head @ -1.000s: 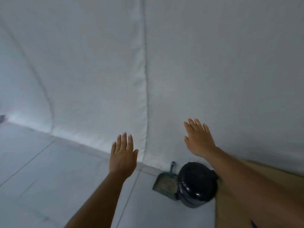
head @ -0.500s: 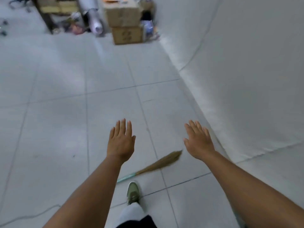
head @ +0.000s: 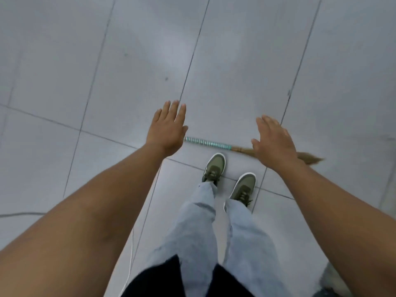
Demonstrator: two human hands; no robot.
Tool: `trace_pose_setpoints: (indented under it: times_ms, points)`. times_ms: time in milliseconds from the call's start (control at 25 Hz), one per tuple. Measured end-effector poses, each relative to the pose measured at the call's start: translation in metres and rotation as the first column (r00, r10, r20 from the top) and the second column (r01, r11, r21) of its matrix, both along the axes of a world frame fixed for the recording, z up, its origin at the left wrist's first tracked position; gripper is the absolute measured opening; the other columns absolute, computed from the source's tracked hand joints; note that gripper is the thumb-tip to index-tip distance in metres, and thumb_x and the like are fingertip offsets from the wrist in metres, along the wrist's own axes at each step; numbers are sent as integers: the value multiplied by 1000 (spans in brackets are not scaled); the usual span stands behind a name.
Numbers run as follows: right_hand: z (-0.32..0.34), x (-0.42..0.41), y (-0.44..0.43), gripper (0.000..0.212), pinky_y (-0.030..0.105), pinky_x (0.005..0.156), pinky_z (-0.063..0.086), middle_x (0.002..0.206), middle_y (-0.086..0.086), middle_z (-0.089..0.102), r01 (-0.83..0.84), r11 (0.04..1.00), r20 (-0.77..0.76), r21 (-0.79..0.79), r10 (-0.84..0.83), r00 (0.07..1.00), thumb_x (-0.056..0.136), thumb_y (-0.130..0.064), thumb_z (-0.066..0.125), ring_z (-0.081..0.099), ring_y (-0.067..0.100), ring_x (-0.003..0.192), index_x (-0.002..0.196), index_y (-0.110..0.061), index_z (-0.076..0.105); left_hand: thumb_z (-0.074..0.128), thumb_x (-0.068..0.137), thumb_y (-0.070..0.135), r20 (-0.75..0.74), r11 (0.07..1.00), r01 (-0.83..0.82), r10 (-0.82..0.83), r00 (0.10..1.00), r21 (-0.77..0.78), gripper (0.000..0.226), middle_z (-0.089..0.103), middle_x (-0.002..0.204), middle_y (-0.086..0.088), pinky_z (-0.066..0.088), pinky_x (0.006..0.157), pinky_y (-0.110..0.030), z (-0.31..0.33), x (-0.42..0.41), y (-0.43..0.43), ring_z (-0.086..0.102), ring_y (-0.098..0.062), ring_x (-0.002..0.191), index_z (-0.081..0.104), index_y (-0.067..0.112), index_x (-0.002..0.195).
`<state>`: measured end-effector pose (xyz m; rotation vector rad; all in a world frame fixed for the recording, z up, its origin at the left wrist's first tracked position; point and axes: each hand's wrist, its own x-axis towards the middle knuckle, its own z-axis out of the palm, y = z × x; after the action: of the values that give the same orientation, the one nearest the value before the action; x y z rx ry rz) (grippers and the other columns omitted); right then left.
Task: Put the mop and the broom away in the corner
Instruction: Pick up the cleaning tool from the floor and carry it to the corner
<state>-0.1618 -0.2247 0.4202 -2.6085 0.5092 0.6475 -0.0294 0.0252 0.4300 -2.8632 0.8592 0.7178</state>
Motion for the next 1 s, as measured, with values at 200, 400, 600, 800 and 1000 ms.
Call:
trace_pose_setpoints:
  times_ms: [200, 400, 600, 800, 1000]
  points:
    - [-199, 6, 20, 51, 43, 109, 32, 150, 12, 32, -53, 990, -121, 131, 69, 990, 94, -12, 47, 30, 29, 137, 142, -8, 30, 42, 97, 25, -133, 981, 89, -66, 989, 172, 60, 20, 158, -14, 18, 117, -49, -193, 2, 21, 12, -36, 146, 19, 7, 149]
    - [-396, -2, 27, 41, 52, 94, 46, 125, 24, 48, -197, 974, -209, 114, 217, 953, 84, -4, 55, 48, 44, 114, 124, -5, 46, 61, 84, 10, -313, 936, 294, -225, 923, 192, 48, 51, 127, -27, 44, 92, -54, -387, 12, 26, 45, -44, 119, 43, -3, 127]
    - [-489, -14, 20, 39, 55, 85, 45, 119, 28, 46, -263, 964, -265, -38, 244, 933, 83, -3, 58, 47, 48, 107, 121, -4, 47, 61, 80, 2, -234, 935, 257, -201, 951, 243, 40, 47, 116, -33, 44, 81, -58, -489, -5, 26, 48, -52, 103, 48, -3, 117]
    - [-439, -4, 10, 41, 48, 79, 47, 117, 25, 46, -191, 979, -223, 70, 202, 954, 78, -12, 66, 53, 45, 98, 115, -7, 51, 53, 83, 0, -229, 926, 220, -153, 961, 307, 31, 56, 108, -31, 45, 80, -53, -450, 6, 9, 57, -51, 94, 46, -2, 113]
    - [-277, 4, -15, 30, 35, 69, 43, 104, 14, 45, -38, 990, -190, 138, 64, 980, 77, -10, 61, 53, 34, 79, 106, -10, 53, 53, 81, 3, -94, 956, 189, -172, 981, 224, 29, 59, 108, -24, 44, 85, -48, -296, 38, -24, 57, -45, 99, 54, 3, 110]
